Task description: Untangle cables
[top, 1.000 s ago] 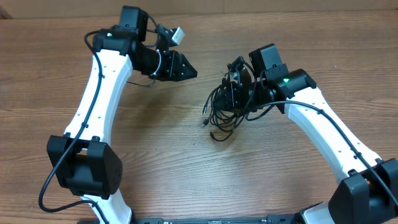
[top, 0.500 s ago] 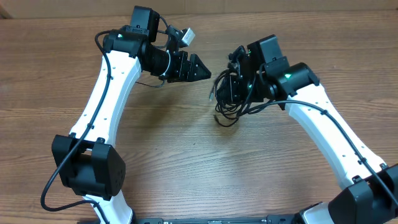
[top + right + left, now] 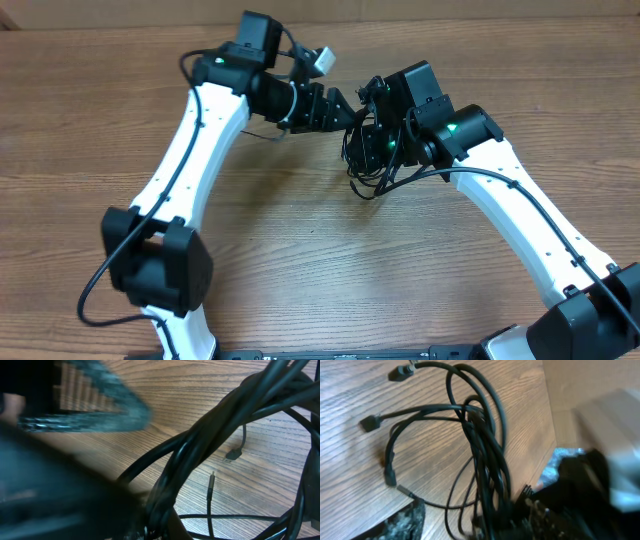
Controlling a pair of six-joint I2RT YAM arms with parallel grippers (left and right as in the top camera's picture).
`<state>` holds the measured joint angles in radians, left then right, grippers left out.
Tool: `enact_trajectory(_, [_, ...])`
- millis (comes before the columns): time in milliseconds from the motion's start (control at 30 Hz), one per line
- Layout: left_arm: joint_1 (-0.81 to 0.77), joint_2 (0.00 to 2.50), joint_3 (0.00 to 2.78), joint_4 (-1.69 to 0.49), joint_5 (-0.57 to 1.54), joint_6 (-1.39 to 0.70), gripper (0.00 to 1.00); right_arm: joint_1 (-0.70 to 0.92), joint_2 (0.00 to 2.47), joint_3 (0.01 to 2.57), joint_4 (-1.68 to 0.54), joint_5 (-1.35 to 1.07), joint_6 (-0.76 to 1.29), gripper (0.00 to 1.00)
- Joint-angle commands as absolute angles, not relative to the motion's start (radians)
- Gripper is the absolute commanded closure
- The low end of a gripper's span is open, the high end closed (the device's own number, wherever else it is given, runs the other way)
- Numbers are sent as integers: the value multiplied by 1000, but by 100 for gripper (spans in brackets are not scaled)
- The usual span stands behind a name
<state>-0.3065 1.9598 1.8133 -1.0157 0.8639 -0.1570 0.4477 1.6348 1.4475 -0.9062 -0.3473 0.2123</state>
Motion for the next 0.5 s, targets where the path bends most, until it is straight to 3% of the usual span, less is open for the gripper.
enact_trajectory(0, [-318,2033,1819,-985,900,-195,36,452,1610,1474,-896,-339,200,96])
enact_trajectory(133, [-321,2079,1819,-928,922,-237,42,452,1610,1474,-895,-345,200,96])
enact_trajectory(267, [-341,2106,1819,-899,944,-245,56,452,1610,1474,-895,-345,201,96])
enact_trajectory(433, [-361,2115,1819,-900,941,-244,96,451,1610,1474,-877,-345,237,96])
enact_trajectory(467, [-361,2115,1819,-900,942,-245,96,451,1610,1474,-874,-344,244,96])
